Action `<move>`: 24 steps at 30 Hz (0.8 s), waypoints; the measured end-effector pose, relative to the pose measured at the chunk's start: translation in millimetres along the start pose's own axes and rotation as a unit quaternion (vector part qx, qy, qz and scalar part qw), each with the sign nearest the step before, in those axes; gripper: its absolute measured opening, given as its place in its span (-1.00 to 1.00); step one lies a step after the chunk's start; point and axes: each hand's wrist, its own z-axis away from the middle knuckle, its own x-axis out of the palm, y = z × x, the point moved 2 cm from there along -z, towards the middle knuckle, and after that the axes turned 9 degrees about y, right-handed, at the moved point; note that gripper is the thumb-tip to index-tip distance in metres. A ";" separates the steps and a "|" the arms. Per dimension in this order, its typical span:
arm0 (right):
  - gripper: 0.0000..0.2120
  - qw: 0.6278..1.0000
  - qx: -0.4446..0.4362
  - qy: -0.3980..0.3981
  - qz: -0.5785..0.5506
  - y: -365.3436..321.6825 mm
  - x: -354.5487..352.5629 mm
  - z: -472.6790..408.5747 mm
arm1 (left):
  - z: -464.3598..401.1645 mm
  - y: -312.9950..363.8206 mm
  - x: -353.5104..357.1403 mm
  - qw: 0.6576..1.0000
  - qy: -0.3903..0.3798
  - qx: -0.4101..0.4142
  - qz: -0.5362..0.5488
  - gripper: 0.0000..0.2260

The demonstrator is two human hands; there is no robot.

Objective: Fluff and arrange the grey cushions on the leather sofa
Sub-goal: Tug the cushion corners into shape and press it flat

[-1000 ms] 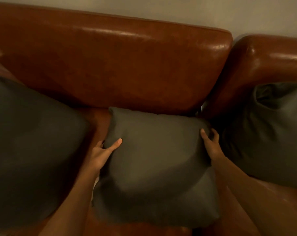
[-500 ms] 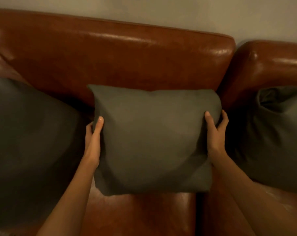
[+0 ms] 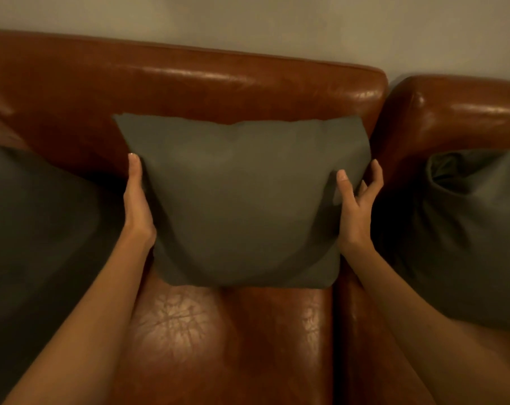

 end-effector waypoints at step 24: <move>-0.85 0.968 -0.204 0.009 0.148 -72.2 -130.6 -53.2 | 121.9 22.8 200.1 0.894 0.034 0.398 -0.204 -0.70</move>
